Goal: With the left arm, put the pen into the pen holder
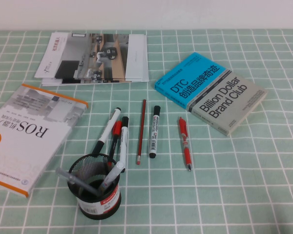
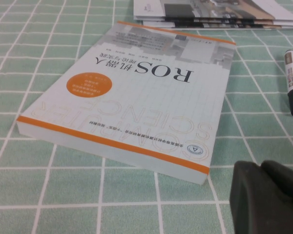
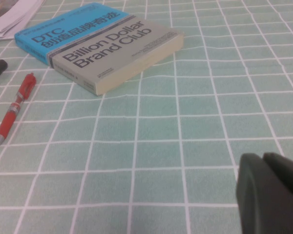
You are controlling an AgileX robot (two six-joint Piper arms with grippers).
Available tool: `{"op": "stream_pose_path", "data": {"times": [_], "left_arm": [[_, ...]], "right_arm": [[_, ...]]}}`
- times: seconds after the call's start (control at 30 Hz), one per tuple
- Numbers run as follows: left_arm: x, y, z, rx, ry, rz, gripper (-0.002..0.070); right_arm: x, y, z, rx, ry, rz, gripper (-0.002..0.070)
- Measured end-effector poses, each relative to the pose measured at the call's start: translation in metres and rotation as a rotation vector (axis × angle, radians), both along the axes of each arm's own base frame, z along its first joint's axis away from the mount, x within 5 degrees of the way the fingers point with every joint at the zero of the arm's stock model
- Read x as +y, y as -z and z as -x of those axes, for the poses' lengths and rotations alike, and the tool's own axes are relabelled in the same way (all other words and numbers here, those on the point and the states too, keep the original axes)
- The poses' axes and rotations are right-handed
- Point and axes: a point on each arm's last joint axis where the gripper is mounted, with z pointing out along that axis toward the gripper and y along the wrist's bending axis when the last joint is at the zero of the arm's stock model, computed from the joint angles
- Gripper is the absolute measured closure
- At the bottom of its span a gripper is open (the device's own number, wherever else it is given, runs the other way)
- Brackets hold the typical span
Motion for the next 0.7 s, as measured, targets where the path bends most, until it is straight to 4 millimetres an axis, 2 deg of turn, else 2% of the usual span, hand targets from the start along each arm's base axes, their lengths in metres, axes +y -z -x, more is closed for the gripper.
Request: {"op": "stream_pose_path", "data": {"times": [0.7], "left_arm": [[0.0001, 0.0002, -0.0001, -0.003, 0.000, -0.001, 0.0678]], "right_arm": [[0.0000, 0.0000, 0.0000, 0.000, 0.000, 0.000, 0.0696]]}}
